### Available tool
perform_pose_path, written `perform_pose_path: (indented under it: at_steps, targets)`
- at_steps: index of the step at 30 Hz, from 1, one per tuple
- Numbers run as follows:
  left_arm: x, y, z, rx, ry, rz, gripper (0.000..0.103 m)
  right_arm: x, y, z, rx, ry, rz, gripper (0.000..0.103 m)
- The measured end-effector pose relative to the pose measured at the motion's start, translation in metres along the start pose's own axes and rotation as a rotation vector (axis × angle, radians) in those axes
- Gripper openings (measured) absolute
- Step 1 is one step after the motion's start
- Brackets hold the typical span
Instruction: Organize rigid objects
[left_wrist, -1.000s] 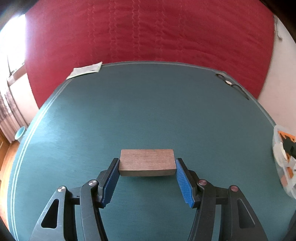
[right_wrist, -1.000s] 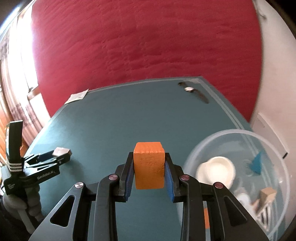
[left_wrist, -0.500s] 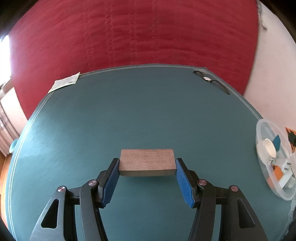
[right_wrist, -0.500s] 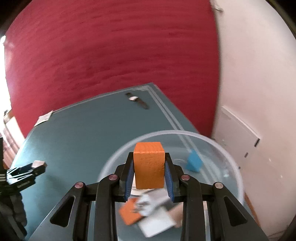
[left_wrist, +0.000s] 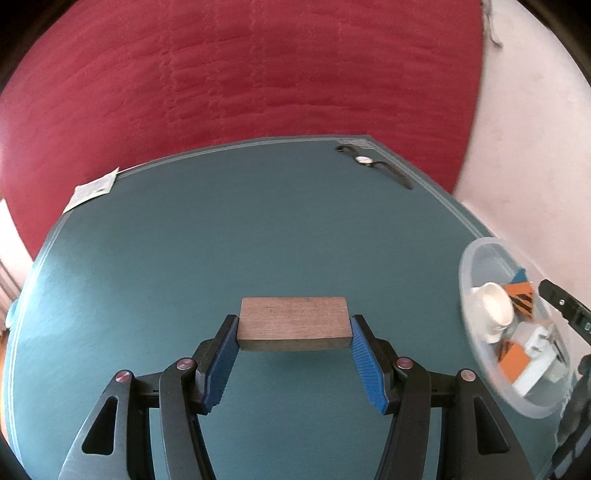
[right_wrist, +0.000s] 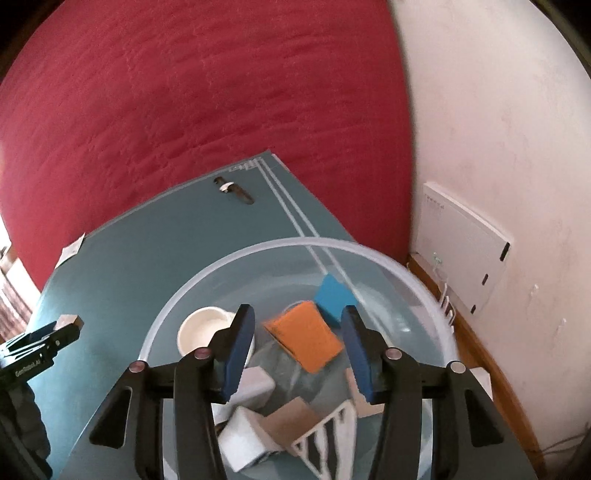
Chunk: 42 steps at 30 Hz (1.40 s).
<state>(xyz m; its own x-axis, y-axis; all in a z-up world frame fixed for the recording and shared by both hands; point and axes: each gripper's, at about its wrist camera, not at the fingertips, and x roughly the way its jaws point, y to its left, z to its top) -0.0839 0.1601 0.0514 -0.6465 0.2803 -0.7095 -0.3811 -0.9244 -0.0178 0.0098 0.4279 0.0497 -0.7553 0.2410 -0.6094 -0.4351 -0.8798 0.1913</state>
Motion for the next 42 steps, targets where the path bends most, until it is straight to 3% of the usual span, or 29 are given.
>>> perform_pose_path:
  at_steps: [8, 16, 27, 32, 34, 36, 39, 42]
  targets:
    - [-0.005, -0.045, 0.008, 0.071, -0.017, -0.101, 0.062, -0.006, -0.010, -0.005, -0.018, -0.071, -0.101, 0.050]
    - [-0.004, -0.097, 0.014, 0.158, -0.024, -0.224, 0.062, -0.008, -0.010, -0.010, -0.019, -0.089, -0.110, 0.050]
    - [0.008, -0.150, 0.019, 0.245, -0.014, -0.328, 0.063, -0.012, -0.026, -0.007, 0.050, -0.086, -0.157, 0.051]
    - [0.015, -0.163, 0.019, 0.271, 0.002, -0.350, 0.064, -0.014, -0.032, -0.006, 0.071, -0.092, -0.170, 0.054]
    - [0.014, -0.164, 0.018, 0.272, -0.005, -0.362, 0.079, -0.013, -0.032, -0.008, 0.078, -0.085, -0.176, 0.057]
    - [0.010, -0.162, 0.016, 0.278, -0.023, -0.360, 0.084, -0.012, -0.030, -0.008, 0.076, -0.081, -0.179, 0.057]
    - [0.008, -0.154, 0.015, 0.267, -0.034, -0.341, 0.087, -0.016, -0.027, -0.008, 0.073, -0.083, -0.179, 0.058]
    - [0.008, -0.141, 0.013, 0.238, -0.038, -0.293, 0.087, -0.016, -0.030, -0.006, 0.078, -0.086, -0.177, 0.068]
